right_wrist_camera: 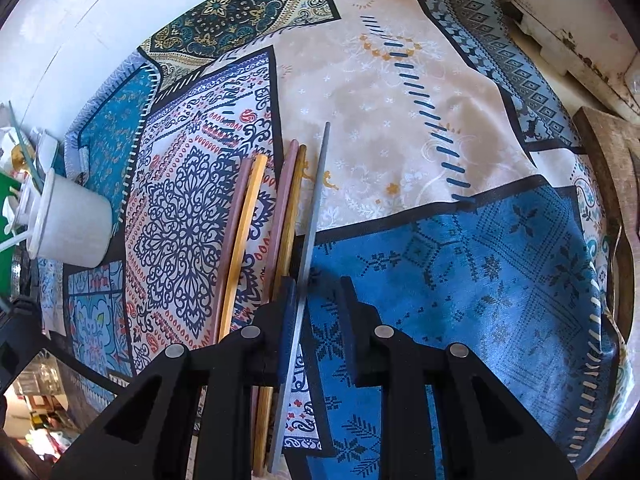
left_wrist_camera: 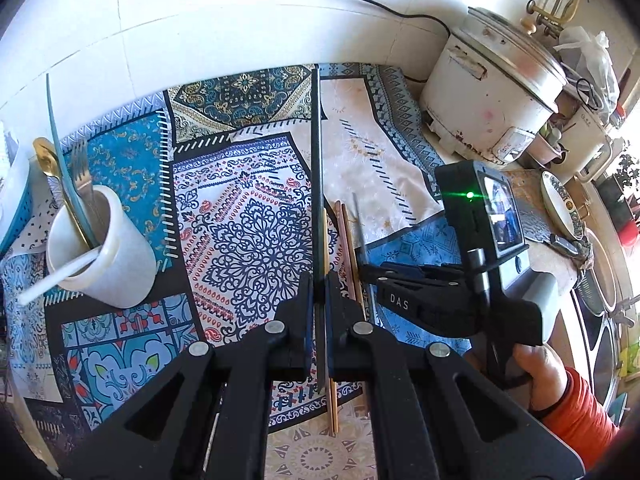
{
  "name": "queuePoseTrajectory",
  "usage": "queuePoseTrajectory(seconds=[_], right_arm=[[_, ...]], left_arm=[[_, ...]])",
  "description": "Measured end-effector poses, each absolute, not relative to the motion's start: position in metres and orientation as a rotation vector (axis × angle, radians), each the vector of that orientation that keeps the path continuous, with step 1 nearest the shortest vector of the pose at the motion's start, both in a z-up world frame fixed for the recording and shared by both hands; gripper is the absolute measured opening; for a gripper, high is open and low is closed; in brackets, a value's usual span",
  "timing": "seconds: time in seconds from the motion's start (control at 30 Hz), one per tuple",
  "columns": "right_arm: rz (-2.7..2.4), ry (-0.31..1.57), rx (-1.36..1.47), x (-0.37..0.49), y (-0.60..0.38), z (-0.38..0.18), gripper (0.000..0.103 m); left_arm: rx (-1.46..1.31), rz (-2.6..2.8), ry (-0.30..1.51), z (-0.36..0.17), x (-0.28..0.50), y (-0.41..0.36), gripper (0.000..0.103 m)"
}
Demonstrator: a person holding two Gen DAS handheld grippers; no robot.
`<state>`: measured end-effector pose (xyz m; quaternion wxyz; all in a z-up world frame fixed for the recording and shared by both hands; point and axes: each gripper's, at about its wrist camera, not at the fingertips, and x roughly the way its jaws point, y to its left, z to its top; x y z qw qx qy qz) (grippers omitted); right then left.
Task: Organize utensils
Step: 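Lift both sticks upright and carry them toward the white cup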
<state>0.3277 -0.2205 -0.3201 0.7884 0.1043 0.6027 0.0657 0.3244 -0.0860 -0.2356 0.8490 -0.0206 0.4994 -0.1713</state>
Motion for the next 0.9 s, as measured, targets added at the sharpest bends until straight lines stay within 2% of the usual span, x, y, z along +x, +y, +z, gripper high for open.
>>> queuePoseTrajectory(seconds=[0.3, 0.37, 0.53, 0.9], right_arm=[[0.123, 1.226, 0.075, 0.33, -0.197, -0.321, 0.015], [0.109, 1.212, 0.046, 0.332, -0.192, -0.322, 0.009], [0.149, 1.247, 0.181, 0.338, -0.204, -0.32, 0.005], [0.17, 1.093, 0.2, 0.313, -0.223, -0.26, 0.005]], left_arm=[[-0.058, -0.332, 1.025, -0.224, 0.321, -0.076, 0.003], [-0.058, -0.327, 1.017, -0.221, 0.32, -0.075, 0.003], [-0.053, -0.324, 0.995, -0.214, 0.318, -0.074, 0.003], [-0.072, -0.319, 0.917, -0.185, 0.319, -0.067, 0.003]])
